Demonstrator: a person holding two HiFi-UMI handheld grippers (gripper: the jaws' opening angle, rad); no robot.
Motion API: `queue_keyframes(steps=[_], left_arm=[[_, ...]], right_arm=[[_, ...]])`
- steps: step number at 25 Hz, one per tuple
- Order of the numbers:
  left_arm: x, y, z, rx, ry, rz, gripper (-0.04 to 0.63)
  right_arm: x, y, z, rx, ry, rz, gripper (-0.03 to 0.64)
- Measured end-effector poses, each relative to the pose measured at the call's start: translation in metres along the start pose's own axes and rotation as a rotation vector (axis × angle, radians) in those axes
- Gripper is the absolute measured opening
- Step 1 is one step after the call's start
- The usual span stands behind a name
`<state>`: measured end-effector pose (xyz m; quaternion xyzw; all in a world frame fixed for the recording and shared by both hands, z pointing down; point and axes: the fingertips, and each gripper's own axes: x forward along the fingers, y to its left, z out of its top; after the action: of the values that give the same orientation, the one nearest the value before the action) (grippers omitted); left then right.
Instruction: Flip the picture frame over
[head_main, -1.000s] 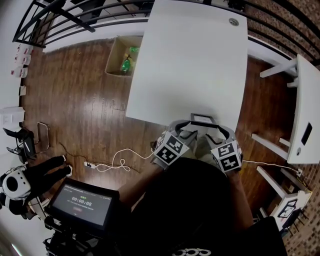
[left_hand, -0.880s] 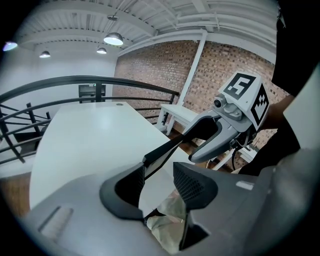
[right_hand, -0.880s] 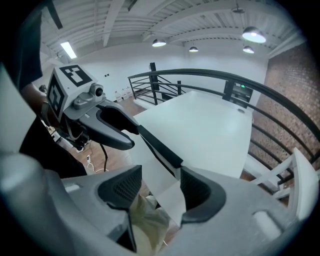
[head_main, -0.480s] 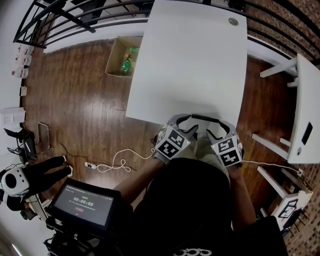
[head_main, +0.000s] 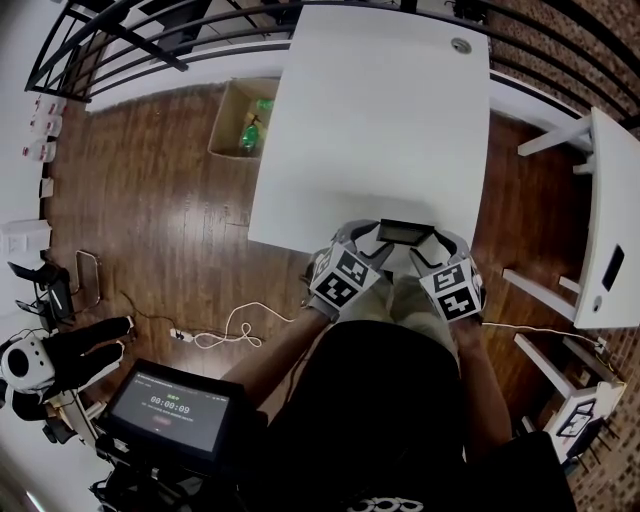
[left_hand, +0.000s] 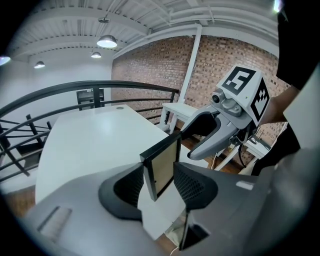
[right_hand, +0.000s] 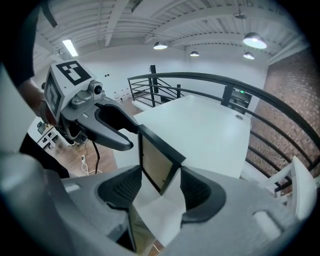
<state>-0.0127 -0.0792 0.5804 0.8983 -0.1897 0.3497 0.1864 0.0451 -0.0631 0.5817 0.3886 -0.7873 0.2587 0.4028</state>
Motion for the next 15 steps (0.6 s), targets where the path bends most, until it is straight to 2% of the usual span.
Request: queue_keyframes(steps=[15], left_arm=[[0.041, 0.009, 0.005, -0.056, 0.058, -0.013, 0.192]], right_arm=[[0.020, -0.027, -0.020, 0.055, 0.066, 0.045, 0.223]])
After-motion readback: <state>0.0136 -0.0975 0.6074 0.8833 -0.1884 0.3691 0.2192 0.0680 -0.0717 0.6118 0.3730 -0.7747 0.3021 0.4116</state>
